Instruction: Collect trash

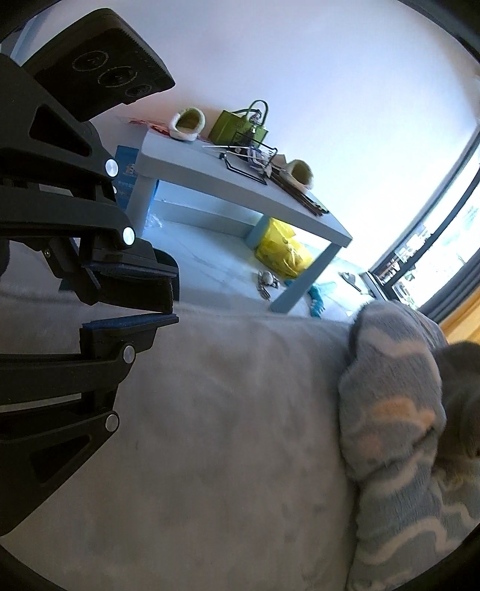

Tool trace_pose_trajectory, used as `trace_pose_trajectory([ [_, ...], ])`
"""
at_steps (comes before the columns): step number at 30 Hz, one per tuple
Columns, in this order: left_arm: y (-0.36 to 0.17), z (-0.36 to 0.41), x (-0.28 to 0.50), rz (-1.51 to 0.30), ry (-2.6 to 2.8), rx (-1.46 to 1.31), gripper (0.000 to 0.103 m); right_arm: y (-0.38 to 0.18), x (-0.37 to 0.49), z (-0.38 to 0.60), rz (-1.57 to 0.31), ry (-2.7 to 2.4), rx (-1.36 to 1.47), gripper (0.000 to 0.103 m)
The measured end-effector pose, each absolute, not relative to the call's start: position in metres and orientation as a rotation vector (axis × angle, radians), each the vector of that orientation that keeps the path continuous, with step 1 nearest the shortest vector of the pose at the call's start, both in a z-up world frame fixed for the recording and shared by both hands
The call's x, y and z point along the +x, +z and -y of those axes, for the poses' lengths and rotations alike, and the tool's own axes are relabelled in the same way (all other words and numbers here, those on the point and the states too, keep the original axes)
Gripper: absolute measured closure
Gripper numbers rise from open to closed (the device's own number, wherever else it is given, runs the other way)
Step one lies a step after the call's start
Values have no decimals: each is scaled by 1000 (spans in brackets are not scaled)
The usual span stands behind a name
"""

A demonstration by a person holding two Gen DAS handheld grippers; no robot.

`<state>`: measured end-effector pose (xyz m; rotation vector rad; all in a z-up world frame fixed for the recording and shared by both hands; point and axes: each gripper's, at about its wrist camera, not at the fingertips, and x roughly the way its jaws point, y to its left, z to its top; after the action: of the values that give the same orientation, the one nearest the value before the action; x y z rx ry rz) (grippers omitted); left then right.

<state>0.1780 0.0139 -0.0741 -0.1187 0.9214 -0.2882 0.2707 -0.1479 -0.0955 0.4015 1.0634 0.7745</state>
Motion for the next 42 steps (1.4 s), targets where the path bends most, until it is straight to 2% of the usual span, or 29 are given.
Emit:
trace_pose_trajectory([
  [18, -115, -148, 145, -1035, -154, -230, 76, -137, 246, -6, -1197, 893, 258, 84],
  [31, -173, -193, 137, -1201, -115, -305, 76, -209, 237, -58, -1387, 833, 261, 82],
  [32, -178, -195, 137, -1219, -118, -299, 72, -213, 239, -58, -1396, 818, 263, 82],
  [33, -182, -194, 137, -1239, -124, -294, 61, -217, 240, -57, -1404, 805, 266, 81],
  [35, -192, -195, 134, -1265, -112, -274, 54, -222, 244, -57, -1401, 785, 269, 80],
  [42, -216, -213, 129, -1342, -25, -262, 54, -223, 245, -56, -1388, 731, 216, 80],
])
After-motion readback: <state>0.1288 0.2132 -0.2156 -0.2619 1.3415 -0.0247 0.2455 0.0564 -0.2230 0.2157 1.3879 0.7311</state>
